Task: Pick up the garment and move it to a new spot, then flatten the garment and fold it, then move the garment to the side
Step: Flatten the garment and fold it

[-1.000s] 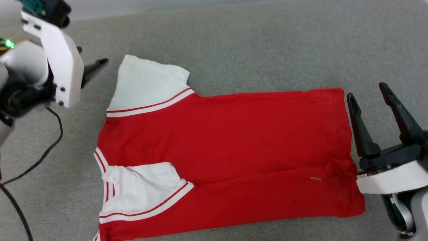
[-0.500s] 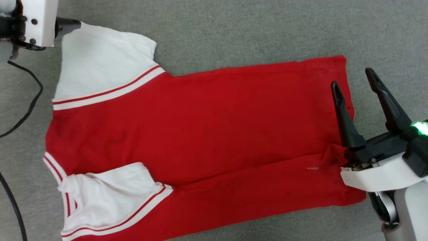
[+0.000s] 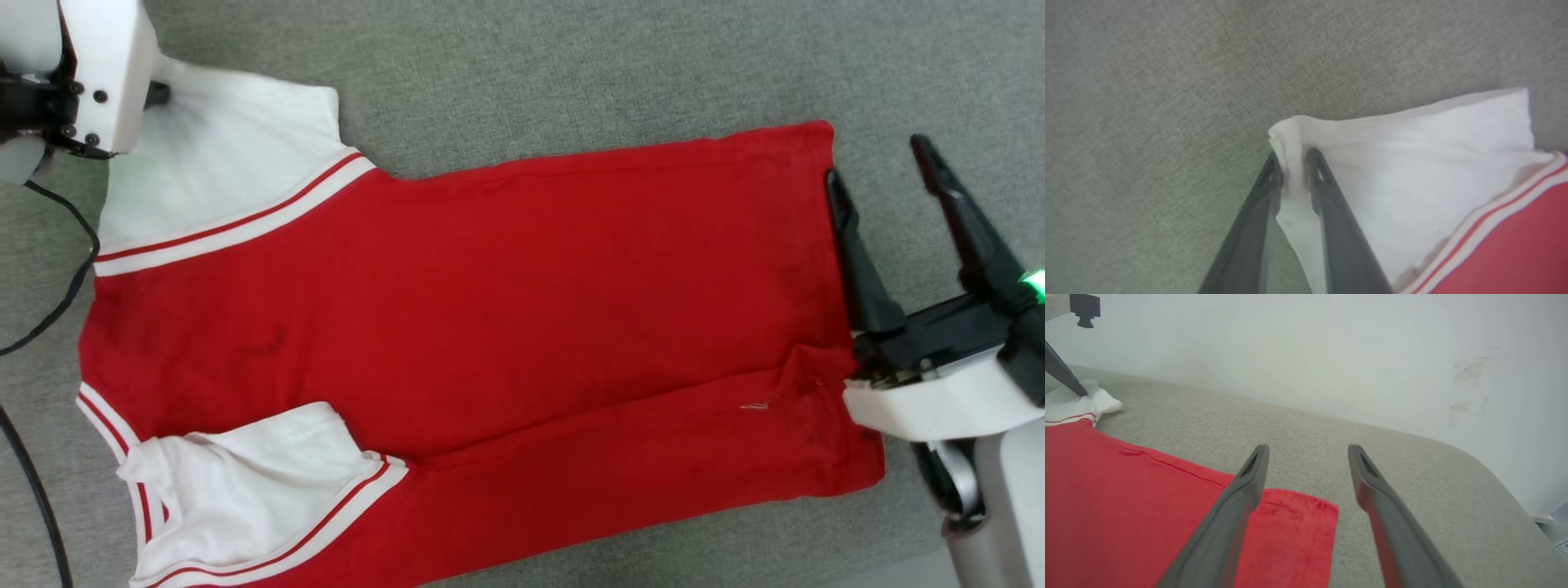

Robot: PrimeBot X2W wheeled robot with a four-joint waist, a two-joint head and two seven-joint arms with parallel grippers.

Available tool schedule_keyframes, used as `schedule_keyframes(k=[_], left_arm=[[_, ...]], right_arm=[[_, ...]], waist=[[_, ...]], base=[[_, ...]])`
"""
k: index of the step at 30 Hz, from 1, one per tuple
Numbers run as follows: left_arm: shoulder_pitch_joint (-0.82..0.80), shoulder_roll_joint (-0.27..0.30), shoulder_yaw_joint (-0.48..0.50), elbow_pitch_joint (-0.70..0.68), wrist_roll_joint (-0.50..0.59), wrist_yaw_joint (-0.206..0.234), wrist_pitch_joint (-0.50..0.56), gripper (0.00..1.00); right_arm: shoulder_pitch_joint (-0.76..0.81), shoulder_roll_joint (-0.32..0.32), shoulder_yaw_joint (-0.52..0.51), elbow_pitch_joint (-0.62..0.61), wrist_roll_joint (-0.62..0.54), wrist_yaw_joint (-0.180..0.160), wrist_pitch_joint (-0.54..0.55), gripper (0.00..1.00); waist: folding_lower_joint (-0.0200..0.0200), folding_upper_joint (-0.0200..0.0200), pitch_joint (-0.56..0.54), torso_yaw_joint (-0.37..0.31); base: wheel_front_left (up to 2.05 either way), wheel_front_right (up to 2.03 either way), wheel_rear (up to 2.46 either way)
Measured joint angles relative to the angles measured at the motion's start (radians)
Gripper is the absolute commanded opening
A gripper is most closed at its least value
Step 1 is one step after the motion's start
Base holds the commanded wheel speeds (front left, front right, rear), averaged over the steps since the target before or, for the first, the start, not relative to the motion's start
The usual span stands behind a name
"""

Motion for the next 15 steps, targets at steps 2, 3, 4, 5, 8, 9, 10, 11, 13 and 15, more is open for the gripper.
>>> schedule_keyframes(k=[2,3,4,5,8,9,10,11,13,15], left_arm=[[0.006,-0.005,0.0,0.0,0.0,-0.008,-0.018,0.0],[0.009,-0.009,-0.002,-0.001,0.001,-0.012,-0.027,0.0],[0.01,-0.012,-0.002,-0.005,0.003,-0.018,-0.039,0.0],[0.01,-0.016,0.001,-0.008,0.003,-0.021,-0.055,0.0],[0.011,-0.031,0.003,-0.024,0.004,-0.035,-0.093,0.0],[0.011,-0.036,0.0,-0.031,0.009,-0.038,-0.102,0.0],[0.012,-0.042,-0.008,-0.04,0.012,-0.044,-0.106,0.0],[0.014,-0.045,-0.015,-0.052,0.017,-0.046,-0.113,0.0],[0.017,-0.053,-0.028,-0.08,0.02,-0.052,-0.128,0.0],[0.023,-0.06,-0.04,-0.108,0.02,-0.055,-0.14,0.0]], right_arm=[[-0.019,-0.01,-0.016,-0.001,-0.002,0.0,0.0,1.0],[-0.033,-0.021,-0.025,-0.002,-0.004,0.0,0.003,1.0],[-0.049,-0.035,-0.036,-0.003,-0.005,0.0,0.011,1.0],[-0.067,-0.05,-0.046,-0.005,-0.006,0.0,0.026,1.0],[-0.133,-0.113,-0.048,-0.011,-0.002,0.0,0.101,1.0],[-0.154,-0.141,-0.037,-0.008,0.01,0.0,0.15,1.0],[-0.17,-0.177,-0.011,0.001,0.035,0.0,0.224,1.0],[-0.181,-0.211,0.013,0.006,0.057,0.0,0.285,1.0],[-0.223,-0.276,0.052,0.006,0.11,0.0,0.405,1.0],[-0.27,-0.339,0.102,0.015,0.196,0.0,0.543,1.0]], waist=[[0.0,-0.0001,-0.013,0.005],[0.0,0.0,-0.02,0.007],[0.0,0.0,-0.028,0.01],[0.0,0.0,-0.037,0.014],[-0.0001,-0.0001,-0.066,0.027],[-0.0001,0.0,-0.076,0.031],[-0.0001,0.0,-0.087,0.037],[-0.0001,0.0,-0.096,0.042],[-0.0001,0.0,-0.114,0.056],[-0.0001,0.0,-0.128,0.071]], base=[[0.0,0.0,0.0],[0.0,0.0,0.0],[0.0,0.0,0.0],[0.0,0.0,0.0],[0.0,0.0,0.0],[0.0,0.0,0.0],[0.0,0.0,0.0],[0.0,0.0,0.0],[0.0,0.0,0.0],[0.0,0.0,0.0]])
